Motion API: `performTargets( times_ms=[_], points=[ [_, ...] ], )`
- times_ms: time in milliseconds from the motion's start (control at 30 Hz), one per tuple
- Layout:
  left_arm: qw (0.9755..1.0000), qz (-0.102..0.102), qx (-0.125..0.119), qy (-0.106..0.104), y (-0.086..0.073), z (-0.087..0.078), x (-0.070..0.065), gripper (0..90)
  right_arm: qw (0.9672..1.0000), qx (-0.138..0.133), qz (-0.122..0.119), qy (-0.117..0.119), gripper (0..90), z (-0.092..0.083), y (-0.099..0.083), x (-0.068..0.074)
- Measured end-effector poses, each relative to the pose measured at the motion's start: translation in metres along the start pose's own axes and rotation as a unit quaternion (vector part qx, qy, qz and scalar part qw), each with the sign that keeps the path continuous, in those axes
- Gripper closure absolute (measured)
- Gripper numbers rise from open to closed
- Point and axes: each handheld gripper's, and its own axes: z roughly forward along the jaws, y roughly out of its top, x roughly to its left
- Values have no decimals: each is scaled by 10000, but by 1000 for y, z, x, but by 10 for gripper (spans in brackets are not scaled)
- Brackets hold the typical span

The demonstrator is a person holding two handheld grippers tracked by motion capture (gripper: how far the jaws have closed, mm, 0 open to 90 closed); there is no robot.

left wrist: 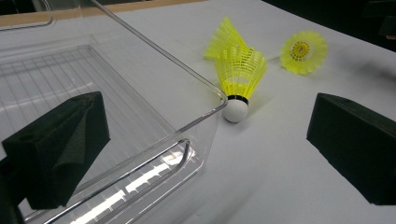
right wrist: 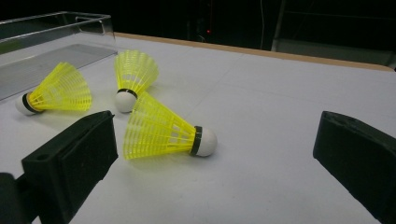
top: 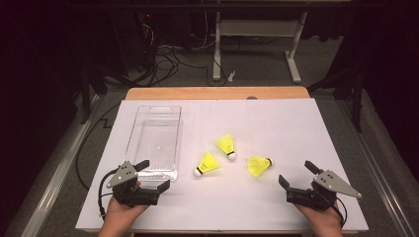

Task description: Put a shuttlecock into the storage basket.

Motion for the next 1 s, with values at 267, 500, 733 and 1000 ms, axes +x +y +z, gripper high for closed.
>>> performTargets(
  times_ms=[267,500,733,1000],
  points=[
    [10000,24,14,-19,1,1,-1,4,10000,-39,-12,2,3,-1,0,0],
    [10000,27,23,-22,1,1,-1,4,10000,-44,-2,-5,3,-1,0,0],
    [10000,28,26,-21,1,1,-1,4,10000,-64,15,-18,3,-2,0,-1],
    [10000,33,36,-20,1,1,-2,4,10000,-76,15,-24,4,-2,0,-1]
  ],
)
